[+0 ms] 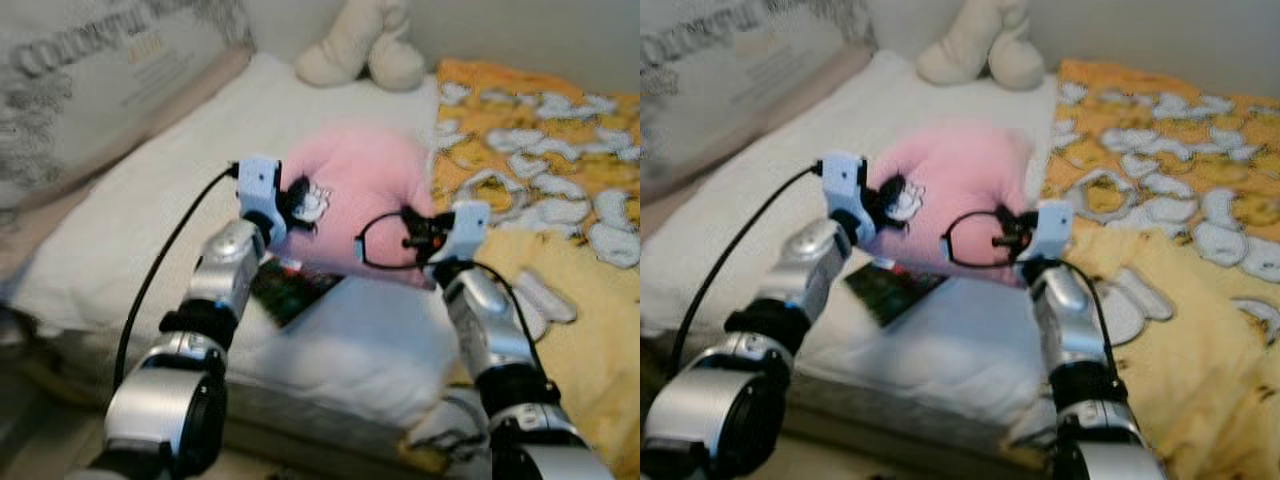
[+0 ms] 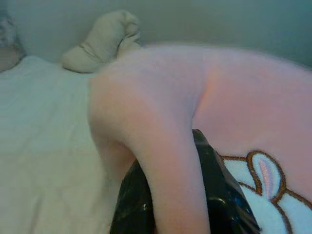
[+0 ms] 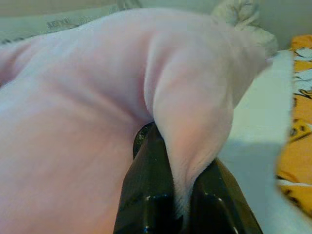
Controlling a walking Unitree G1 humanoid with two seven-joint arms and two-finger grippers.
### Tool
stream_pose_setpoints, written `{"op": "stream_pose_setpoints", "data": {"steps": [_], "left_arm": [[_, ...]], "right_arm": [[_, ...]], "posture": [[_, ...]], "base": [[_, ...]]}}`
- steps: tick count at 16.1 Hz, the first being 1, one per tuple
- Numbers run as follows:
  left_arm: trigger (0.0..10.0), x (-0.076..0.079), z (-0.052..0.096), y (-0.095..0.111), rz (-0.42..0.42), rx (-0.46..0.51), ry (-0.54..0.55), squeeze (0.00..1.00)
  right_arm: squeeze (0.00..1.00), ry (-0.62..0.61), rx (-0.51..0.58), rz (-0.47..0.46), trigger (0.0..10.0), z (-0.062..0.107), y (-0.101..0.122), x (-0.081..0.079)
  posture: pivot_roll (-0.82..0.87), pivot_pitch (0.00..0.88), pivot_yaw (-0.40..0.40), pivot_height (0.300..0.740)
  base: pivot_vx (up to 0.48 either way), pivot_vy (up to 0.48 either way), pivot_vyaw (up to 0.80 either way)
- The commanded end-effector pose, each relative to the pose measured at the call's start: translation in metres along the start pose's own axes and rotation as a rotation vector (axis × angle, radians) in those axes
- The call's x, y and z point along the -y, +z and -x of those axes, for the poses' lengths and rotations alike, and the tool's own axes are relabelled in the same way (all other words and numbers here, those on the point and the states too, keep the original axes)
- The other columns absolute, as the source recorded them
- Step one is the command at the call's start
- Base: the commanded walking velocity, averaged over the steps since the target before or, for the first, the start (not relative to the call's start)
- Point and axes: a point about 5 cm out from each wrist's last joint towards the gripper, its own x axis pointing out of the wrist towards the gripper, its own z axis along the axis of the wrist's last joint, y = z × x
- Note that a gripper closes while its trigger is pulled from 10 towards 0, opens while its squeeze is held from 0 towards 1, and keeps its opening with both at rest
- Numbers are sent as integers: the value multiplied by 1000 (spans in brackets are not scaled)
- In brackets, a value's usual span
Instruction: Clean up the room
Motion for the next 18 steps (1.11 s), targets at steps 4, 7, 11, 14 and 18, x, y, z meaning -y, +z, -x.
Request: {"op": "stream_pose_setpoints", "data": {"steps": [4, 7, 11, 14, 18], "left_arm": [[10000, 5, -2, 2, -15, 22, -10, 0], [10000, 4, 0, -2, -18, 13, 1, 0], [10000, 1, 1, -3, -19, 7, -3, 0], [10000, -5, 1, -1, -48, 10, 28, 0], [10000, -13, 2, 1, -38, 7, 62, 0]], "right_arm": [[0, -27, 42, 36, 10000, 2, 11, 10], [0, -9, 32, 49, 10000, 0, 11, 8], [0, 7, 27, 55, 10000, 1, 9, 4], [0, -23, 27, 71, 10000, 4, 7, 7], [0, -18, 21, 74, 10000, 9, -1, 1]], "posture": [[147, 0, 23, 740], [156, 0, 12, 740], [157, 0, 11, 740], [149, 0, 19, 740], [139, 0, 33, 740]], "base": [[0, 480, 0], [0, 480, 0], [0, 480, 0], [0, 480, 0], [226, 0, 0]]}}
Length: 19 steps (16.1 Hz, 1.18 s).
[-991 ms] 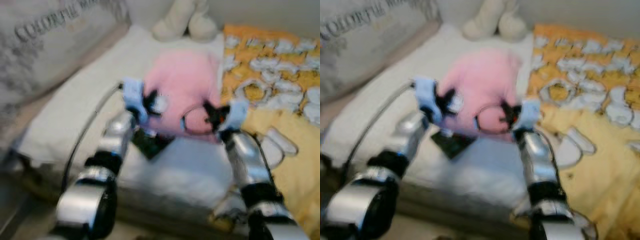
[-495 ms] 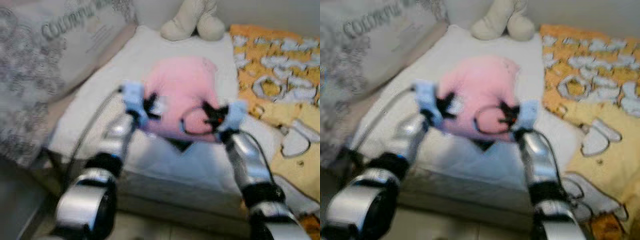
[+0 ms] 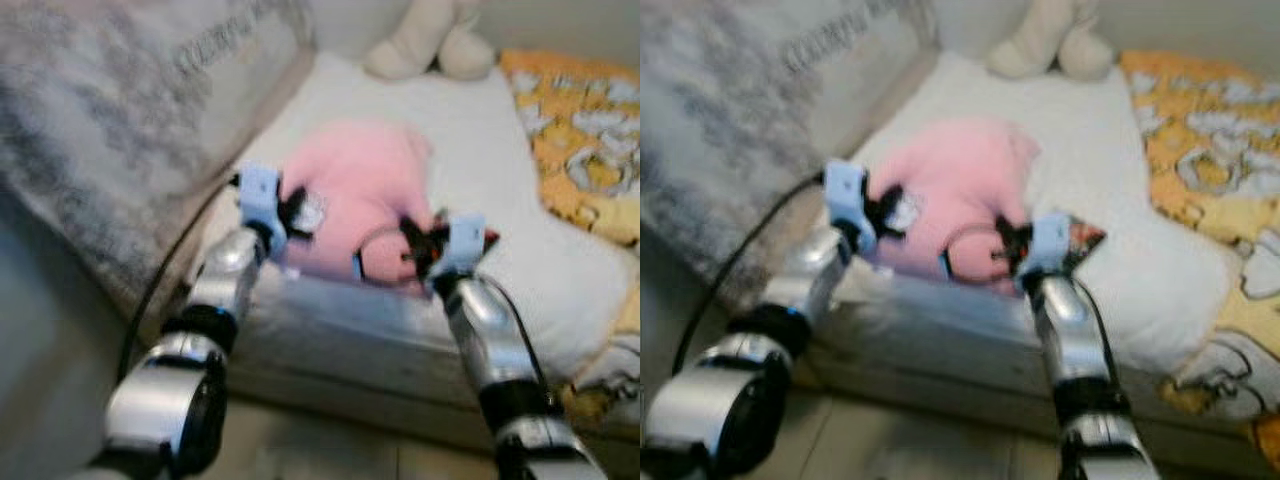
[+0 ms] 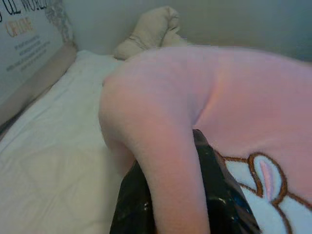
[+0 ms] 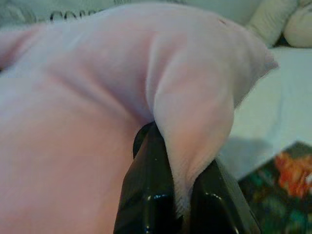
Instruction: Clean up the room
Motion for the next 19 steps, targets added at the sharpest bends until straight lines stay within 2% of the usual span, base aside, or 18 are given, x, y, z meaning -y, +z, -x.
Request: {"op": "stream_pose_setpoints", "data": {"steps": [1, 10, 19], "left_arm": [[10000, -10, -1, 12, -20, 32, 43, 0], [10000, -14, 0, 7, -20, 7, 101, 0], [10000, -20, 0, 10, -28, 3, 138, 0]], "right_arm": [[0, -12, 73, 26, 10000, -3, 17, 1], [0, 2, 52, 20, 10000, -3, 13, -2], [0, 37, 28, 27, 10000, -3, 8, -8]], "posture": [[137, 0, 34, 740], [143, 0, 27, 740], [143, 0, 21, 740]], "base": [[454, 0, 0], [442, 0, 0], [289, 383, 0]]}}
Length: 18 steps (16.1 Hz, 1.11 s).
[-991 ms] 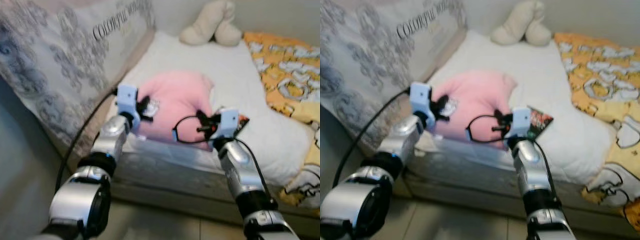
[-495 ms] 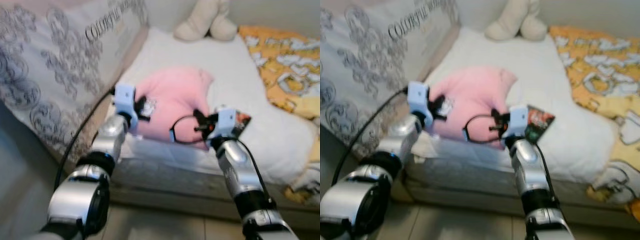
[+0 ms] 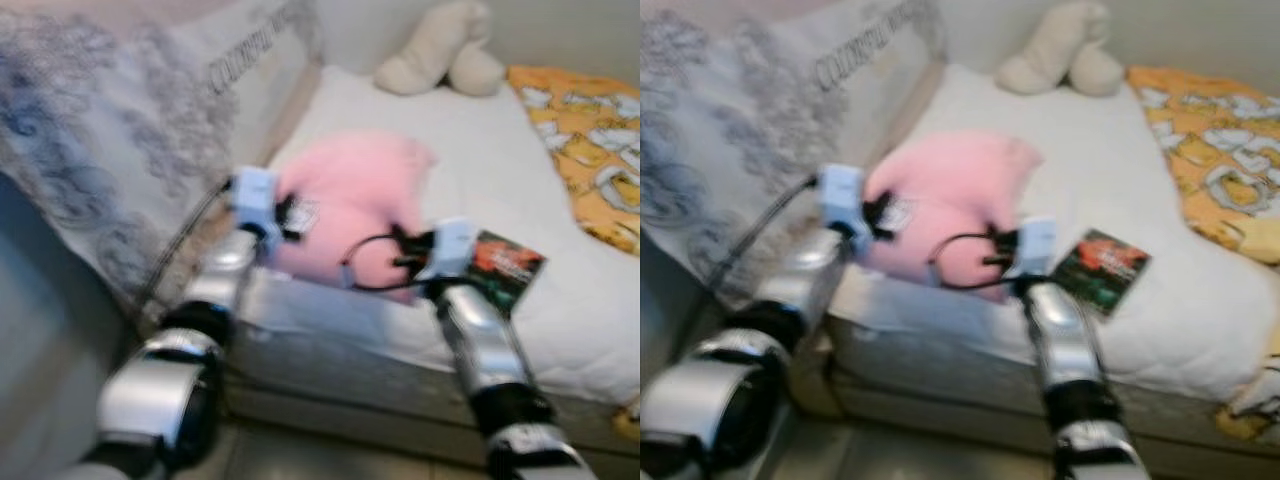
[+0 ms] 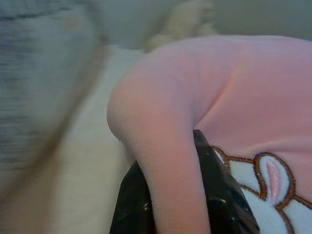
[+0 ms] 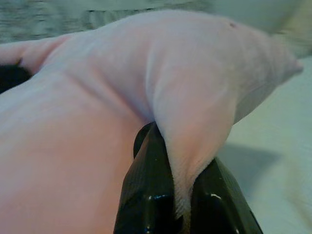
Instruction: Clean up the room
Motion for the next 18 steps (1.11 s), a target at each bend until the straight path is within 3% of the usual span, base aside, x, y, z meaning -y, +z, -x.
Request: {"op": "stream_pose_setpoints", "data": {"steps": [1, 5, 10, 13, 15, 16, 18], "left_arm": [[10000, 4, -5, 14, -9, 48, 10, 0], [10000, 9, -7, 16, -28, 46, 4, 0], [10000, 21, -11, 15, -60, 23, -14, 0], [10000, 33, -14, 11, -12, -3, -18, 0], [10000, 41, -18, 14, 58, -3, 46, 0], [10000, 41, -19, 16, 57, 2, 66, 0], [10000, 42, -20, 15, 54, -23, 145, 0]], "right_arm": [[0, -46, 30, 29, 10000, 3, 11, 16], [0, -50, 30, 34, 10000, 5, 12, 19], [0, -58, 26, 41, 10000, 9, 11, 21], [0, -105, 17, 60, 10000, 15, 13, 35], [0, -110, -44, 162, 10000, 13, 17, 52], [0, -96, -55, 185, 10000, 11, 18, 52], [0, -8, -178, 266, 10000, -6, 13, 49]], "posture": [[141, 0, 20, 740], [133, 0, 20, 740], [125, 0, 23, 740], [133, 0, 20, 740], [145, 68, 23, 740], [145, 68, 23, 740], [143, 181, 10, 740]], "base": [[281, 390, 0], [323, 348, 0], [477, 0, 0], [461, 0, 0], [461, 0, 0], [461, 0, 0], [0, 0, 0]]}}
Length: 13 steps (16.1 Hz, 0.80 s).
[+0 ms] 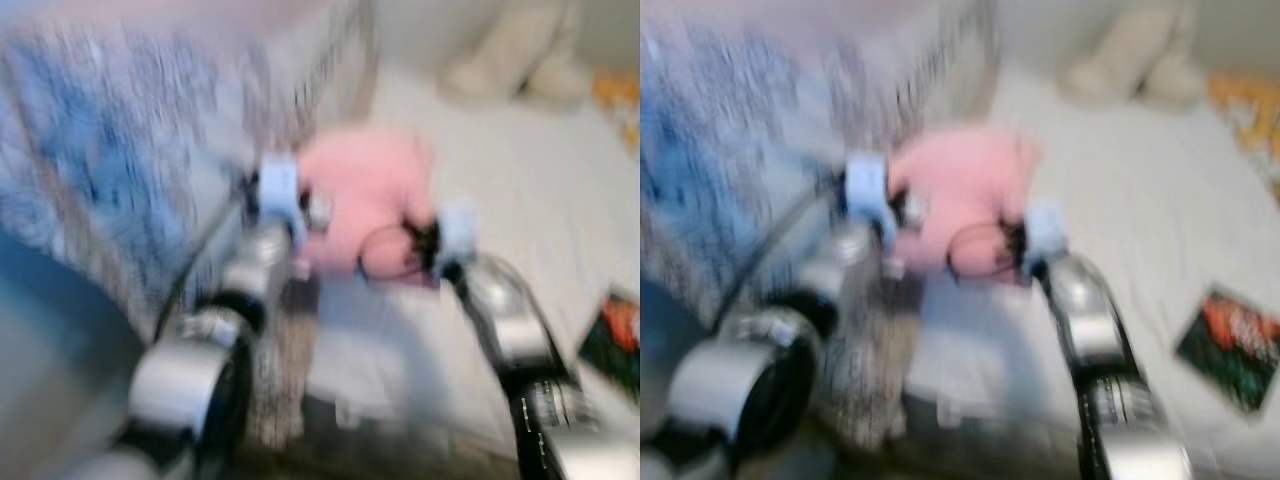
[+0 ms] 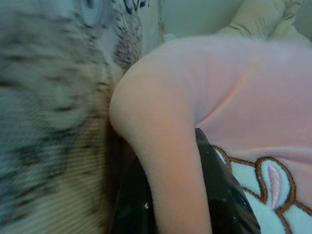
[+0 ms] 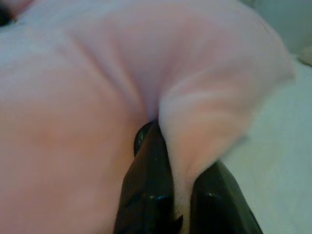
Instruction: Clean up the room
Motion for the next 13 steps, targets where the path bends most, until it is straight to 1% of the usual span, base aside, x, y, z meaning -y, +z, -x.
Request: {"op": "stream_pose_setpoints", "data": {"steps": [1, 2, 3, 4, 5, 6, 8, 9, 10, 11, 12, 13], "left_arm": [[10000, -9, 0, -1, 24, -12, 75, 0], [10000, -10, 2, -8, 75, -26, 137, 0], [10000, -11, 5, -19, 106, -58, 175, 0], [10000, -4, 8, -31, 130, -103, 179, 0], [10000, 6, 11, -38, 134, -129, 179, 0], [10000, 14, 12, -43, 104, -145, 175, 0], [10000, 13, 13, -46, 80, -156, 187, 0], [10000, 7, 11, -40, 65, -147, 207, 0], [10000, 6, 9, -34, 72, -138, 207, 0], [10000, 11, 7, -30, 57, -121, 181, 0], [10000, 14, 6, -26, 62, -110, 168, 0], [10000, 13, 5, -22, 70, -98, 164, 0]], "right_arm": [[0, 16, -92, 32, 10000, 4, -17, 4], [0, 90, -205, 92, 10000, -3, -30, -13], [0, 108, -245, 122, 10000, -4, -37, -19], [0, 117, -290, 162, 10000, -4, -43, -24], [0, 119, -306, 171, 10000, -5, -44, -26], [0, 114, -317, 170, 10000, -7, -44, -28], [0, 107, -316, 153, 10000, -9, -42, -29], [0, 109, -300, 153, 10000, -11, -37, -30], [0, 104, -292, 171, 10000, -12, -36, -28], [0, 91, -291, 183, 10000, -11, -35, -25], [0, 80, -280, 174, 10000, -12, -32, -22], [0, 77, -269, 165, 10000, -12, -30, -21]], "posture": [[139, 220, -4, 740], [122, 304, -41, 740], [111, 334, -59, 740], [101, 351, -74, 740], [98, 364, -87, 740], [89, 366, -92, 740], [82, 365, -93, 740], [94, 356, -87, 740], [98, 353, -86, 740], [100, 351, -86, 740], [98, 350, -83, 740], [96, 348, -78, 740]], "base": [[0, 0, 0], [0, 0, 0], [0, 0, 0], [0, 0, 0], [0, 0, 0], [0, 0, 0], [0, 0, 0], [0, 0, 0], [0, 0, 0], [0, 0, 0], [0, 0, 0], [0, 0, 0]]}}
